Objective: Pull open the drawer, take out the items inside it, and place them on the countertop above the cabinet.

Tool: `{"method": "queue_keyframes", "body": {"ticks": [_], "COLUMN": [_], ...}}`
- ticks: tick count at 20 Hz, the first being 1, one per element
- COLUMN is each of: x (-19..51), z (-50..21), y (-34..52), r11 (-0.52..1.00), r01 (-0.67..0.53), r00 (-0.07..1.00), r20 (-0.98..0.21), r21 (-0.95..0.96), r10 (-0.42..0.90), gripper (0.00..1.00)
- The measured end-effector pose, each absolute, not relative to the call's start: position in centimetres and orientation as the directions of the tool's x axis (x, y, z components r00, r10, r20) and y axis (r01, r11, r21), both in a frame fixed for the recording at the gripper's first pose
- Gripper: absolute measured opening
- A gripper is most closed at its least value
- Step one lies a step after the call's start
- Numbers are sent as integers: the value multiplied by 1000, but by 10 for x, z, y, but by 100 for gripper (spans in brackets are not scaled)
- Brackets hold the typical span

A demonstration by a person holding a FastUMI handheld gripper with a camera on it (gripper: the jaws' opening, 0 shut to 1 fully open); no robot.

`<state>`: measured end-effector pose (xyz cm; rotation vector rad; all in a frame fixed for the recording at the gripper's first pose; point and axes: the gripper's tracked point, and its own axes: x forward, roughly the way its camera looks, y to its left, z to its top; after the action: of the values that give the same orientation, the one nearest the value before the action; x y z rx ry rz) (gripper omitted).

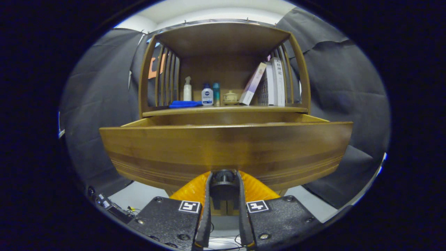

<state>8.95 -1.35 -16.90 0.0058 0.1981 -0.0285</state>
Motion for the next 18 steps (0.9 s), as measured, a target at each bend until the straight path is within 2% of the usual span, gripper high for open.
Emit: {"method": "queue_keyframes", "body": {"ticks": [15, 17, 18], "x": [52, 47, 44], "z": [-179, -174, -167], "y": [-11, -12, -13], "r11": [999, 999, 999], "r01": [32, 28, 30], "r00": [975, 979, 981], "r20": [-221, -203, -191], "r21": [22, 25, 13], "r10": [-26, -22, -27], "gripper": [37, 49, 62]}}
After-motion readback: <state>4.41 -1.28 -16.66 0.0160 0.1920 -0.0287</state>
